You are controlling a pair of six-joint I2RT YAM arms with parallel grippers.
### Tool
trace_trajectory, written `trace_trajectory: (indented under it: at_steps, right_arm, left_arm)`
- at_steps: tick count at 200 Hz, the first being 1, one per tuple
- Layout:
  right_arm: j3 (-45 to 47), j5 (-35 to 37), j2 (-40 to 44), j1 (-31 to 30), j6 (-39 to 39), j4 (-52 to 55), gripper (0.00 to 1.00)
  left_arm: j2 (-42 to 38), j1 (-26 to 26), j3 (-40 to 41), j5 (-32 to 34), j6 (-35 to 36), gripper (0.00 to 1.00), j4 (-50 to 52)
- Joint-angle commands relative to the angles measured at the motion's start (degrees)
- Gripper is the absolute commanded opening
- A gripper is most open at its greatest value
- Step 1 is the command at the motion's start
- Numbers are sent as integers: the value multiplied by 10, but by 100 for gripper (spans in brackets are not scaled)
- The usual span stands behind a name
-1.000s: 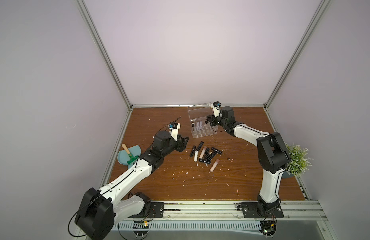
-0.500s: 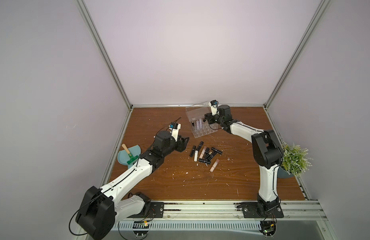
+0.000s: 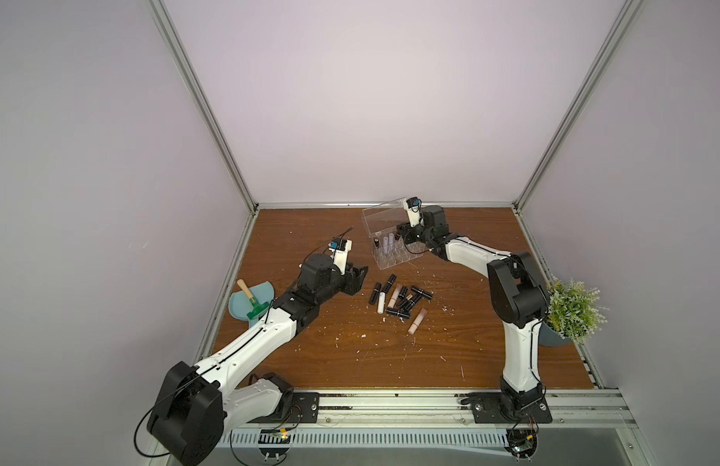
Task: Arrange the lipsticks in the organizer
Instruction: Place the lipstick in the storage box.
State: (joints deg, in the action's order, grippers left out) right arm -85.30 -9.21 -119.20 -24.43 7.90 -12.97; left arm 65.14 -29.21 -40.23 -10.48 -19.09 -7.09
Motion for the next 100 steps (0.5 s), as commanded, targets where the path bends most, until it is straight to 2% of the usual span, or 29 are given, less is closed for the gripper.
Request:
trace_trajectory:
  at_steps: [1, 66, 100]
  right_arm:
    - [-1, 8, 18, -6, -9, -1, 22]
    - [10, 16, 35, -6, -12, 5, 48]
    - [35, 15, 68, -6, -8, -10, 50]
  left_arm:
    - [-9, 1, -5, -8, -5, 58, -2]
    - [13, 1, -16, -10, -9, 58, 20]
    - [60, -3, -37, -6, -8, 56, 73]
